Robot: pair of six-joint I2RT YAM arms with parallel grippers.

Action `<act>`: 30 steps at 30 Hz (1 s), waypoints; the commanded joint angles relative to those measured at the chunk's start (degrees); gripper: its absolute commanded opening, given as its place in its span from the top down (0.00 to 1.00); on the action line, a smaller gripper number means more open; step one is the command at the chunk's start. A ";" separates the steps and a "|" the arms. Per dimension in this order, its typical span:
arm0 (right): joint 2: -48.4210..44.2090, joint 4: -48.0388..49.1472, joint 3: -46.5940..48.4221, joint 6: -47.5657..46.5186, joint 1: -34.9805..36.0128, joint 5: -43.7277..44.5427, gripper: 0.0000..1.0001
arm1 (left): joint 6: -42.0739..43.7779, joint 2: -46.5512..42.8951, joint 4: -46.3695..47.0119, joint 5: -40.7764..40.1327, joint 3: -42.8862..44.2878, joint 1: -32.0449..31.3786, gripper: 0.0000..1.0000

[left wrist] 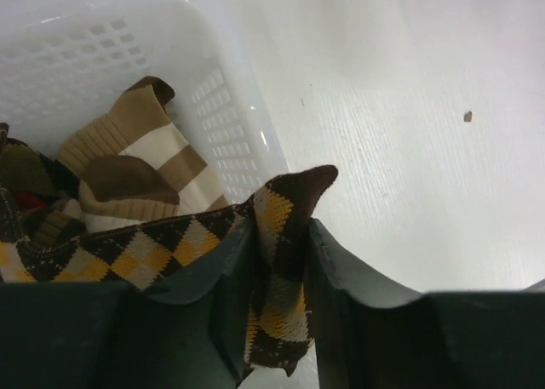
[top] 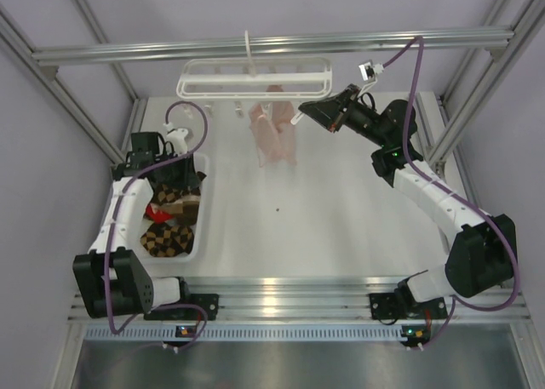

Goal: Clip the socks to the hanger
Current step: Pick up the sock from the bin.

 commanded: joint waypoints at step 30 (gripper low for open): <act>0.62 -4.42 1.04 -2.37 -0.27 -4.89 1.00 | 89.81 14.09 -39.60 12.08 18.77 -2.53 0.25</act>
